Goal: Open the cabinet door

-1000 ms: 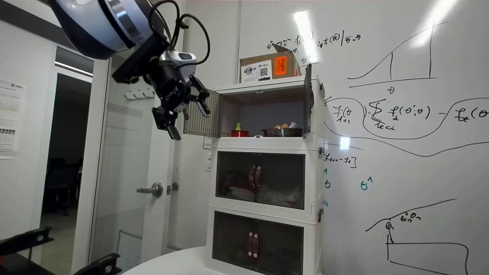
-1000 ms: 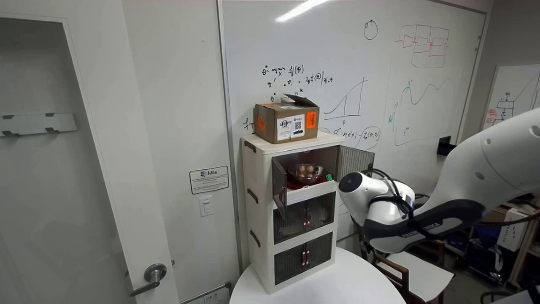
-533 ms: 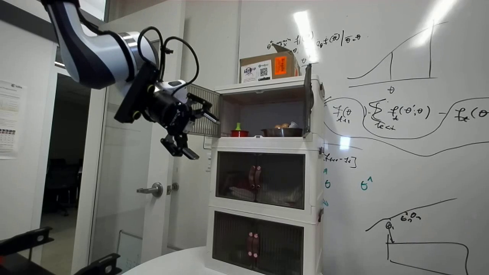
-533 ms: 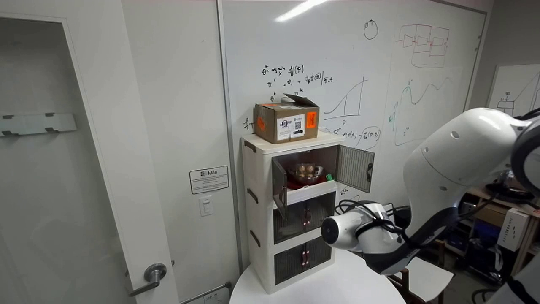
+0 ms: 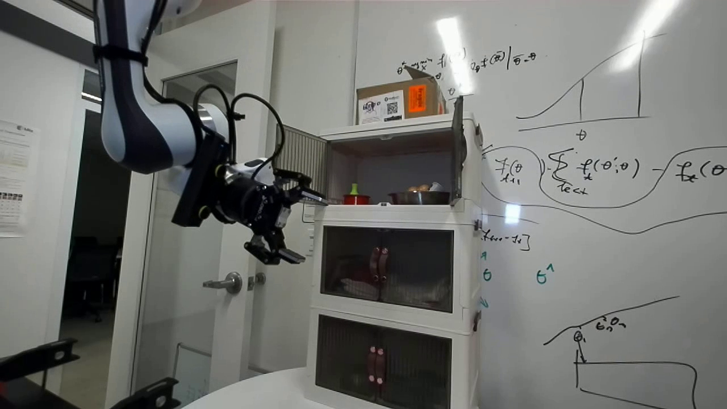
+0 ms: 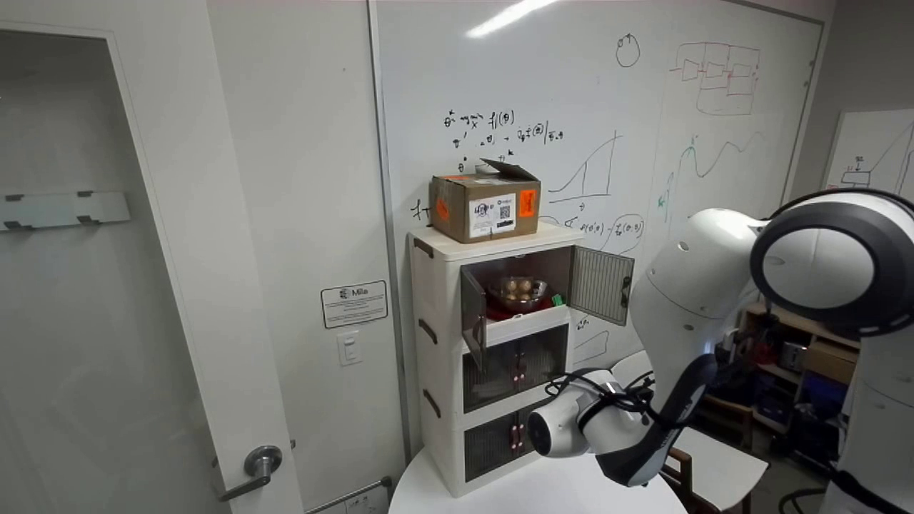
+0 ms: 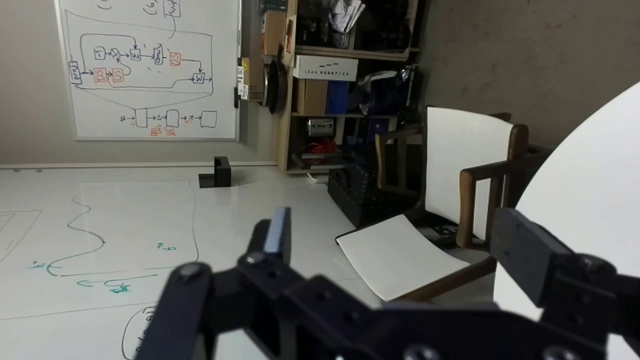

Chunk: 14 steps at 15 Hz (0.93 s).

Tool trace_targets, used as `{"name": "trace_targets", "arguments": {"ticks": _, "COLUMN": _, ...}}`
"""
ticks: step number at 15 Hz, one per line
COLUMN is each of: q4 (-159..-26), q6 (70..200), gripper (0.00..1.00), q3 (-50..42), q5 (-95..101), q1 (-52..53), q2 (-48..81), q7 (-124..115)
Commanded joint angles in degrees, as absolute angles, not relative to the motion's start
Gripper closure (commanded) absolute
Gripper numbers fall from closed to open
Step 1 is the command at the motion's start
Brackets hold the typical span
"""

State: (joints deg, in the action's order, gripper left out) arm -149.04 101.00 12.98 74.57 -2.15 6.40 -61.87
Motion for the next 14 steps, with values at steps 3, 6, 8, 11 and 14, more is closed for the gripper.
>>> {"name": "trace_targets", "arguments": {"ticks": 3, "q4": -148.46, "q6": 101.12, "gripper": 0.0, "q3": 10.11, "q5": 74.29, "q1": 0.57, "q2": 6.67, "q7": -61.74}}
{"name": "trace_targets", "arguments": {"ticks": 6, "q4": -146.08, "q6": 101.23, "gripper": 0.0, "q3": 9.81, "q5": 70.81, "q1": 0.87, "q2": 8.9, "q7": -70.46}}
{"name": "trace_targets", "arguments": {"ticks": 8, "q4": -144.17, "q6": 102.64, "gripper": 0.0, "q3": 9.23, "q5": 69.1, "q1": 1.96, "q2": 11.23, "q7": -76.45}}
{"name": "trace_targets", "arguments": {"ticks": 11, "q4": -140.77, "q6": 105.69, "gripper": 0.0, "q3": 9.15, "q5": 69.46, "q1": 4.03, "q2": 16.2, "q7": -87.61}}
{"name": "trace_targets", "arguments": {"ticks": 14, "q4": -136.45, "q6": 103.89, "gripper": 0.0, "q3": 9.12, "q5": 77.22, "q1": 7.55, "q2": 23.06, "q7": -99.29}}
